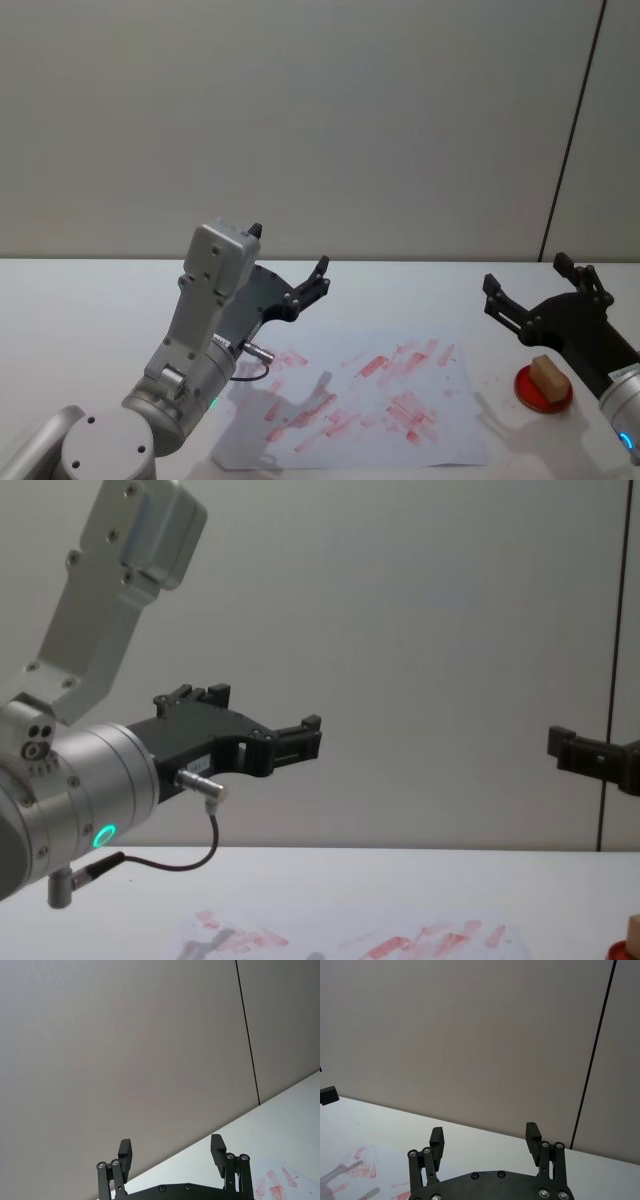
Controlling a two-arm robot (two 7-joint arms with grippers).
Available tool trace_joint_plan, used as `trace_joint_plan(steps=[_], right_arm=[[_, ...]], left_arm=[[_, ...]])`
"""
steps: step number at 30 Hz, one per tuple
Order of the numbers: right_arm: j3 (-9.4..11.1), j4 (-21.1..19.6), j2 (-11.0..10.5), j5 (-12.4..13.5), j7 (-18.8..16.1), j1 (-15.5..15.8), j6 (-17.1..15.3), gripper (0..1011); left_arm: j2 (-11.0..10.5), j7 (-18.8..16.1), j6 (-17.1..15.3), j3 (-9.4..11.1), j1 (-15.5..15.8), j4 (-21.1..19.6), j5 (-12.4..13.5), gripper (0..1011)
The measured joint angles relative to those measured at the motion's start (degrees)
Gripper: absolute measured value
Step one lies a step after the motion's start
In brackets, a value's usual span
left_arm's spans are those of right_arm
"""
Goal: Use the one hand to pick up the stamp and affix it onto the A4 paper.
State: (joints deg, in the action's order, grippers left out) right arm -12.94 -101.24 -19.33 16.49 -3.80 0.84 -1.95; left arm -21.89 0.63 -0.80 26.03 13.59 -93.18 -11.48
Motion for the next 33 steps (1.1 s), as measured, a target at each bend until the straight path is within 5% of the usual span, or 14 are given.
trace_joint_plan(steps=[33], right_arm=[[0.0,0.0,0.0,0.0,0.0,0.0,0.0,1001]], left_arm=[[0.0,0.0,0.0,0.0,0.0,0.0,0.0,1003]])
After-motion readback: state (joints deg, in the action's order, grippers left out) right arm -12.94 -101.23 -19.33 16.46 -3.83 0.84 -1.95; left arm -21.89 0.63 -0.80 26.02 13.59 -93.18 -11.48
